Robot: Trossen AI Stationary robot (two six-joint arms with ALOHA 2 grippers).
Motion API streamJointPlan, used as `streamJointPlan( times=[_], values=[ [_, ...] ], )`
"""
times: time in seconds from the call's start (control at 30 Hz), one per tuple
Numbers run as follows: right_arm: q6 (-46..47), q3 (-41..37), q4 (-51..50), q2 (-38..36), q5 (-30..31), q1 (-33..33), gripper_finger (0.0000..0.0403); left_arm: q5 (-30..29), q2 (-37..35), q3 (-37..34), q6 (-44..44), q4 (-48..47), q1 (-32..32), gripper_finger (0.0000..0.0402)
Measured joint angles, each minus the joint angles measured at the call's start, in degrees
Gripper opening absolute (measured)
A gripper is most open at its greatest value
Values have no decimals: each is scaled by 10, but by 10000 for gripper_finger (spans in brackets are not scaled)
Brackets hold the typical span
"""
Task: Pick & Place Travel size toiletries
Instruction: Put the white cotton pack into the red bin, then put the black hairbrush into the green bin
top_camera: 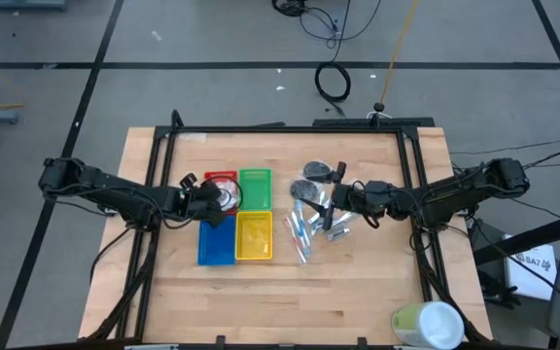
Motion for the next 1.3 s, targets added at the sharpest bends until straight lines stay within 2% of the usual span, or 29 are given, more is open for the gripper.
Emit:
streamJointPlan(
  times=[0.17,0.3,0.53,0.77,0.9,1.1,1.2,1.3],
  values=[
    [0,0,-1,0,0,0,268,4,0,3,-18,-3,0,106],
    [-1,0,-5,0,0,-2,267,9,1,27,-18,-15,0,152],
    [11,0,-17,0,0,-12,267,20,0,88,37,-45,0,239],
    [12,0,-22,0,0,-14,267,65,-18,154,73,-71,0,291],
    [12,0,-35,0,0,-14,267,120,-71,170,182,-31,-17,306],
    [30,0,-77,-22,20,-14,267,164,-212,170,286,22,-37,316],
    [77,0,-167,-52,68,-14,267,183,-282,163,326,30,-41,316],
    [171,11,-317,-83,80,-24,267,210,-344,132,358,64,-40,312]
  ],
)
